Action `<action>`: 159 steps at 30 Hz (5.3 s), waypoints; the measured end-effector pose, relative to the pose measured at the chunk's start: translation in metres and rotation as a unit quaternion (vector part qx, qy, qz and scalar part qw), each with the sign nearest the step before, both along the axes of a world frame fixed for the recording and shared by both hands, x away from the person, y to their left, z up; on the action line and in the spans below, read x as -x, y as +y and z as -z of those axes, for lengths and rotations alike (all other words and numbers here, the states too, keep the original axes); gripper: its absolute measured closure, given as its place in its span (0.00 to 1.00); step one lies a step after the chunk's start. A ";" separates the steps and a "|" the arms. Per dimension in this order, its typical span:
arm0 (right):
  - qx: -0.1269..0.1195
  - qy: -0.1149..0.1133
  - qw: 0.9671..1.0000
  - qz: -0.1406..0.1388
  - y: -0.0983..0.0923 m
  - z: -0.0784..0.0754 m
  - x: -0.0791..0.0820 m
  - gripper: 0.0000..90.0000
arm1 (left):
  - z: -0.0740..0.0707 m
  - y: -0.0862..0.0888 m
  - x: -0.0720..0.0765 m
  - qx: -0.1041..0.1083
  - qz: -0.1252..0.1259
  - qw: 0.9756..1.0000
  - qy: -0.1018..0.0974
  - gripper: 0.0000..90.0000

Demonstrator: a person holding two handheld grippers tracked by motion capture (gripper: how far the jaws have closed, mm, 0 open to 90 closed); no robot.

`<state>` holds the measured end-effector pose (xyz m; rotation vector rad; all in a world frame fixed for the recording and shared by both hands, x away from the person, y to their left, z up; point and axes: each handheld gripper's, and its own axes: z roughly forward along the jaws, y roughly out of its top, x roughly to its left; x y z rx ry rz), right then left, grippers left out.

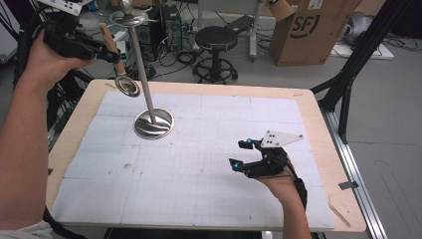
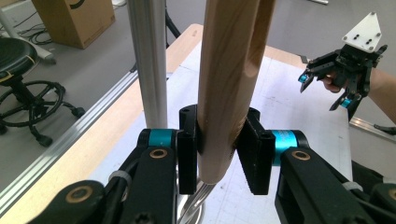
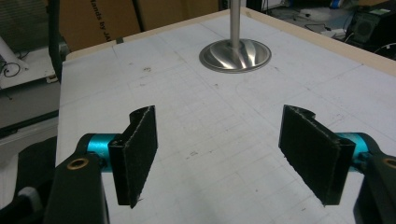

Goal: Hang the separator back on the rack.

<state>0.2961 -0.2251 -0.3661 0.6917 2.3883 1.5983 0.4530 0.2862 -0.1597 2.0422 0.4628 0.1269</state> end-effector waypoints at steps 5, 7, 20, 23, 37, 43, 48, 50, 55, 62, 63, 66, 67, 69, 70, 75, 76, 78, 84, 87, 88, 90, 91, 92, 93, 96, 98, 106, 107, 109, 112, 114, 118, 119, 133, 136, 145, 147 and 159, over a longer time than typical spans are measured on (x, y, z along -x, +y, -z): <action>-0.001 -0.001 1.000 -0.001 0.000 0.000 0.000 0.30 | 0.002 -0.003 -0.003 0.004 0.005 1.000 0.000 0.78; 0.000 0.000 1.000 0.000 0.000 0.000 0.000 0.30 | 0.002 -0.004 -0.004 0.004 0.006 1.000 -0.001 0.78; -0.001 0.002 1.000 0.002 0.000 0.000 -0.001 0.30 | 0.001 0.005 -0.005 0.012 -0.004 1.000 -0.005 0.78; 0.000 0.002 1.000 0.000 0.001 0.001 -0.001 0.30 | 0.001 0.005 -0.005 0.008 -0.006 1.000 -0.003 0.78; 0.002 0.004 1.000 0.000 0.001 0.001 -0.001 0.30 | 0.002 0.006 -0.007 0.014 -0.018 1.000 0.001 0.69; 0.002 0.004 1.000 0.000 0.001 0.001 -0.001 0.30 | 0.003 0.007 -0.007 0.008 -0.033 0.999 -0.004 0.58; 0.002 0.003 1.000 -0.003 0.002 0.001 -0.001 0.30 | 0.001 0.014 -0.002 0.017 -0.047 0.999 -0.014 0.45; 0.002 0.003 1.000 -0.004 0.002 0.001 -0.001 0.30 | 0.000 0.019 0.002 0.026 -0.058 0.998 -0.019 0.38; 0.002 0.002 1.000 -0.005 0.003 0.001 -0.001 0.30 | 0.004 0.031 0.010 0.039 -0.075 0.996 -0.024 0.30; 0.002 0.003 1.000 -0.005 0.003 0.001 -0.001 0.30 | 0.010 0.044 0.023 0.042 -0.085 0.995 -0.027 0.24; 0.002 0.002 1.000 -0.004 0.004 0.000 -0.001 0.30 | 0.011 0.045 0.025 0.042 -0.083 0.995 -0.028 0.23; 0.001 0.001 1.000 -0.006 0.004 0.000 -0.001 0.30 | 0.015 0.047 0.032 0.041 -0.081 0.995 -0.029 0.22; 0.002 0.000 1.000 -0.006 0.005 0.000 -0.001 0.30 | 0.016 0.047 0.033 0.042 -0.081 0.995 -0.030 0.21; 0.000 0.002 1.000 -0.007 0.005 0.000 -0.001 0.30 | 0.019 0.048 0.037 0.039 -0.086 0.995 -0.039 0.19; 0.001 0.001 1.000 -0.007 0.005 0.000 -0.001 0.30 | 0.020 0.048 0.039 0.040 -0.086 0.995 -0.040 0.18; -0.001 -0.001 1.000 -0.007 0.004 0.000 -0.002 0.30 | 0.027 0.047 0.051 0.039 -0.087 0.994 -0.043 0.17; -0.002 0.001 1.000 -0.006 0.004 0.000 -0.001 0.30 | 0.028 0.047 0.053 0.038 -0.086 0.995 -0.046 0.16; -0.002 0.001 1.000 -0.008 0.004 0.000 -0.001 0.30 | 0.030 0.046 0.059 0.043 -0.082 0.995 -0.048 0.15; -0.006 0.001 1.000 -0.010 0.003 0.000 -0.001 0.30 | 0.043 0.043 0.071 0.039 -0.081 0.994 -0.055 0.11; -0.006 0.002 1.000 -0.010 0.003 -0.001 -0.001 0.30 | 0.050 0.042 0.077 0.039 -0.076 0.995 -0.055 0.10; -0.007 0.003 1.000 -0.009 0.003 -0.001 -0.001 0.29 | 0.055 0.041 0.080 0.043 -0.073 0.995 -0.052 0.10; -0.008 0.002 1.000 -0.008 0.002 -0.001 -0.001 0.29 | 0.062 0.041 0.085 0.046 -0.069 0.995 -0.054 0.10; -0.008 0.002 1.000 -0.008 0.001 -0.001 -0.001 0.29 | 0.065 0.041 0.088 0.047 -0.067 0.995 -0.053 0.09; -0.008 0.001 1.000 -0.009 0.001 -0.001 -0.001 0.29 | 0.070 0.041 0.091 0.049 -0.064 0.995 -0.052 0.09; -0.009 0.002 1.000 -0.008 0.000 -0.001 -0.001 0.29 | 0.075 0.040 0.093 0.052 -0.060 0.996 -0.049 0.09; -0.012 0.003 1.000 -0.006 0.000 -0.001 -0.001 0.28 | 0.090 0.038 0.099 0.048 -0.061 0.996 -0.044 0.08; -0.011 0.005 1.000 -0.007 -0.001 -0.001 0.000 0.28 | 0.096 0.038 0.103 0.049 -0.057 0.996 -0.046 0.07; -0.009 0.006 1.000 -0.006 -0.001 -0.001 0.000 0.26 | 0.117 0.034 0.126 0.071 -0.051 0.994 -0.069 0.07; -0.006 0.007 1.000 -0.005 -0.001 0.000 -0.001 0.26 | 0.119 0.033 0.128 0.072 -0.046 0.994 -0.069 0.07; -0.007 0.007 1.000 -0.005 -0.001 0.000 -0.001 0.25 | 0.124 0.033 0.132 0.078 -0.034 0.994 -0.066 0.07; -0.007 0.009 1.000 -0.006 -0.001 0.000 0.000 0.25 | 0.129 0.032 0.136 0.080 -0.031 0.994 -0.061 0.07; -0.007 0.008 1.000 -0.005 -0.001 0.000 0.000 0.25 | 0.132 0.030 0.139 0.074 -0.035 0.995 -0.062 0.07; -0.004 0.009 1.000 -0.003 -0.001 0.001 -0.001 0.25 | 0.142 0.023 0.144 0.076 -0.032 0.995 -0.058 0.05; -0.004 0.010 1.000 -0.003 -0.001 0.001 -0.001 0.25 | 0.144 0.022 0.144 0.077 -0.031 0.995 -0.057 0.05; -0.004 0.014 1.000 0.002 -0.005 0.004 -0.001 0.25 | 0.188 -0.002 0.150 0.063 -0.035 0.997 -0.031 0.02; -0.004 0.015 1.000 0.001 -0.005 0.004 -0.001 0.25 | 0.190 -0.001 0.152 0.069 -0.036 0.996 -0.032 0.02; 0.005 0.022 1.000 0.004 -0.004 0.009 -0.003 0.24 | 0.198 -0.005 0.152 0.065 -0.027 0.997 -0.021 0.02; 0.012 0.024 1.000 0.005 -0.003 0.010 -0.003 0.24 | 0.201 -0.007 0.151 0.063 -0.026 0.998 -0.019 0.02; 0.026 0.030 0.999 0.006 0.002 0.013 -0.004 0.23 | 0.205 -0.013 0.151 0.049 -0.017 0.999 -0.016 0.02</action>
